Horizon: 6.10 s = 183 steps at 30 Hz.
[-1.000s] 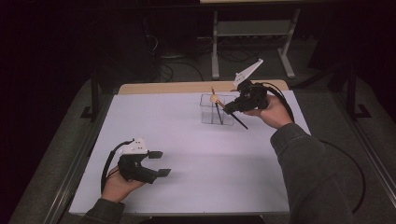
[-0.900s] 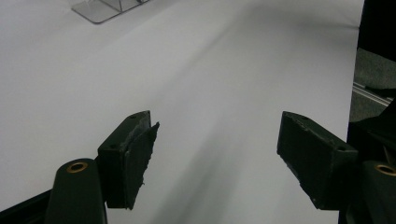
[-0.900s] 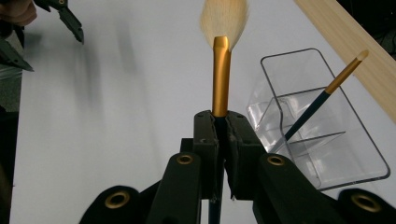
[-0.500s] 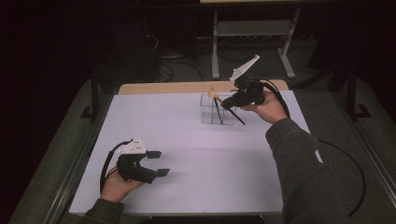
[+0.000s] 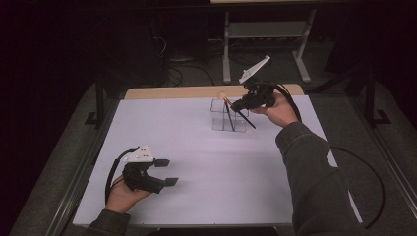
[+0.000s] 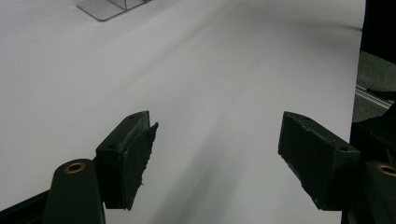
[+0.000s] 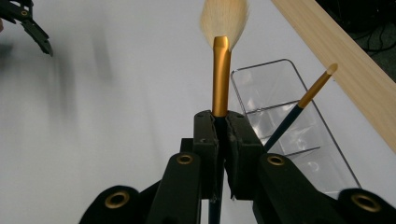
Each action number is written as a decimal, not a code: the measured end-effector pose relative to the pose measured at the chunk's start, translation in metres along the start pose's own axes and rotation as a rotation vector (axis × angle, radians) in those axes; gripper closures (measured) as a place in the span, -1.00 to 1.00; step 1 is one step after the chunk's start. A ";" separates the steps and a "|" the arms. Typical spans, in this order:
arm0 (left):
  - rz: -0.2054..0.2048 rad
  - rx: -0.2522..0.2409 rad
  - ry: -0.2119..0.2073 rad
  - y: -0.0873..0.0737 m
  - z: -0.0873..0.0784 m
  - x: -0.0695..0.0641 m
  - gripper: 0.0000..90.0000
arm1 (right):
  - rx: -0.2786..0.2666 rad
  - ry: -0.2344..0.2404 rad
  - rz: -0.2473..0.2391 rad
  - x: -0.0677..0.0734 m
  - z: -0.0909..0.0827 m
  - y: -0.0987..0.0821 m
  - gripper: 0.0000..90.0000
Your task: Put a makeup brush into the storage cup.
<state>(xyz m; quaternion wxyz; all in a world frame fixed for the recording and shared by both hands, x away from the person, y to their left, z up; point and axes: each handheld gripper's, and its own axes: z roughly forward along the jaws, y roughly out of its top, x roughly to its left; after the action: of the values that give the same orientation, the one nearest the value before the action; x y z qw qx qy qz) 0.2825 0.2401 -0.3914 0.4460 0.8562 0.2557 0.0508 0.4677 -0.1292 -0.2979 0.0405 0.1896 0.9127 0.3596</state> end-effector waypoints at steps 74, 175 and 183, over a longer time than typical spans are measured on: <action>-0.013 0.006 0.017 -0.006 -0.005 0.005 -0.45 | -0.036 -0.103 0.100 -0.046 0.039 0.021 0.84; -0.013 -0.006 0.012 -0.004 -0.006 0.002 -0.47 | -0.044 -0.090 0.264 -0.032 0.020 -0.053 0.30; -0.011 -0.013 0.014 -0.003 -0.005 0.002 -0.47 | -0.074 -0.086 0.271 -0.026 0.014 -0.067 0.24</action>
<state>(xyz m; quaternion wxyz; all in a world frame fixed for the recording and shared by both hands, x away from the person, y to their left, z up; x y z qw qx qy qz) 0.2815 0.2467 -0.3913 0.4502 0.8515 0.2630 0.0560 0.4738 -0.1749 -0.3550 0.0373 0.3247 0.8624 0.3866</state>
